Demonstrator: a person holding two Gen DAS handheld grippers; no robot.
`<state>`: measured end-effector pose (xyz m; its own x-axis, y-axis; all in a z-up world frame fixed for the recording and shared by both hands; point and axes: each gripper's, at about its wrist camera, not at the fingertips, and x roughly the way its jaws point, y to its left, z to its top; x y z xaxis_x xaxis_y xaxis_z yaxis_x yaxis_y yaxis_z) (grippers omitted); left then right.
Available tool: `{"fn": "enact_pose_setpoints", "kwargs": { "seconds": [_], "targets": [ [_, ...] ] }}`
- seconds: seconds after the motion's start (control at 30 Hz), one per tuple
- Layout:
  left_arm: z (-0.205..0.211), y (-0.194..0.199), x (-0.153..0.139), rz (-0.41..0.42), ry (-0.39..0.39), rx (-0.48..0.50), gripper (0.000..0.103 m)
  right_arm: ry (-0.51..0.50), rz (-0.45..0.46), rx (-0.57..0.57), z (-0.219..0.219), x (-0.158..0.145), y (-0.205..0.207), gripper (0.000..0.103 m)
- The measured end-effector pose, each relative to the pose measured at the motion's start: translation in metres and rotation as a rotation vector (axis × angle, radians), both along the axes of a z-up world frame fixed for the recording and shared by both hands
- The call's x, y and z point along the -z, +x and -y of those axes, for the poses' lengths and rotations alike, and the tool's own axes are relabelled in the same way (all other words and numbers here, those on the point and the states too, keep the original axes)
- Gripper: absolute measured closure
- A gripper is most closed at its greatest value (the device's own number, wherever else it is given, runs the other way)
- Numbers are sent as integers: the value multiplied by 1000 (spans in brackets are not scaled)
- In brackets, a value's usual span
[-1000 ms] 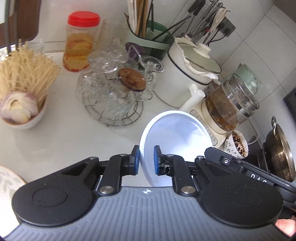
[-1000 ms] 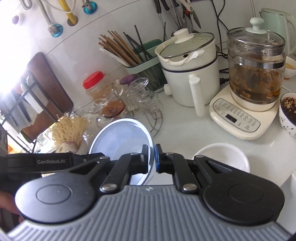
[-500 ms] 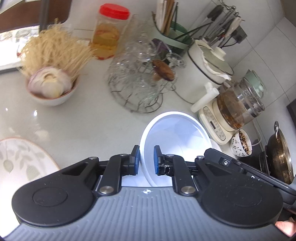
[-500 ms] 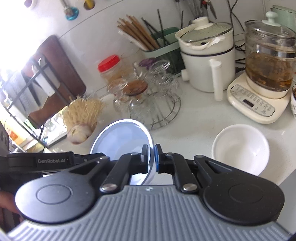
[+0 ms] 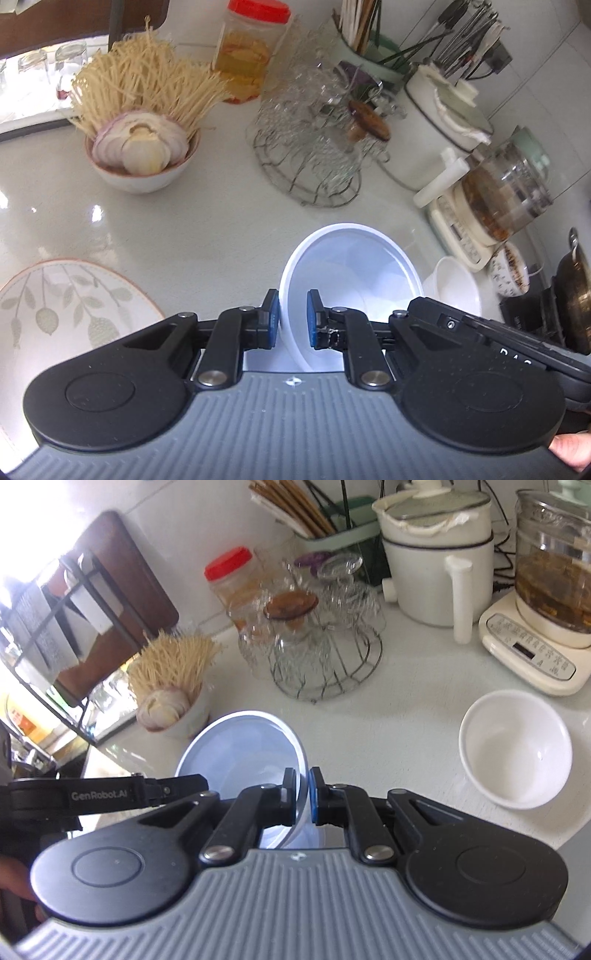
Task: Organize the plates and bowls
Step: 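Lift the second plastic bowl with both grippers and carry it over the first bowl, then lower the second bowl into the first bowl and open both grippers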
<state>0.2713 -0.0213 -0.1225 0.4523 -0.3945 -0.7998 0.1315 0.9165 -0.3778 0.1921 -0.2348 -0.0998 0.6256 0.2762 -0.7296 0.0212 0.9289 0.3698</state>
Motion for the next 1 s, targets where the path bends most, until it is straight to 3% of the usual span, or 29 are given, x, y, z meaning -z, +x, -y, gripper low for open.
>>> {"fn": "enact_pose_setpoints", "kwargs": {
  "seconds": [0.4,0.7,0.9,0.97,1.0],
  "targets": [
    [-5,3,23,-158,57,58,86,-27,-135,-43,-13,13,1,93],
    [-6,4,32,-195,90,88,86,-68,-197,-61,-24,22,8,91],
    [-9,6,30,-195,98,104,85,-27,-193,-29,-23,22,10,90],
    [-11,8,28,-197,106,103,78,-32,-193,-18,-25,21,11,90],
    [-13,8,25,-189,105,100,66,-38,-193,-16,-25,20,10,86]
  ]
}}
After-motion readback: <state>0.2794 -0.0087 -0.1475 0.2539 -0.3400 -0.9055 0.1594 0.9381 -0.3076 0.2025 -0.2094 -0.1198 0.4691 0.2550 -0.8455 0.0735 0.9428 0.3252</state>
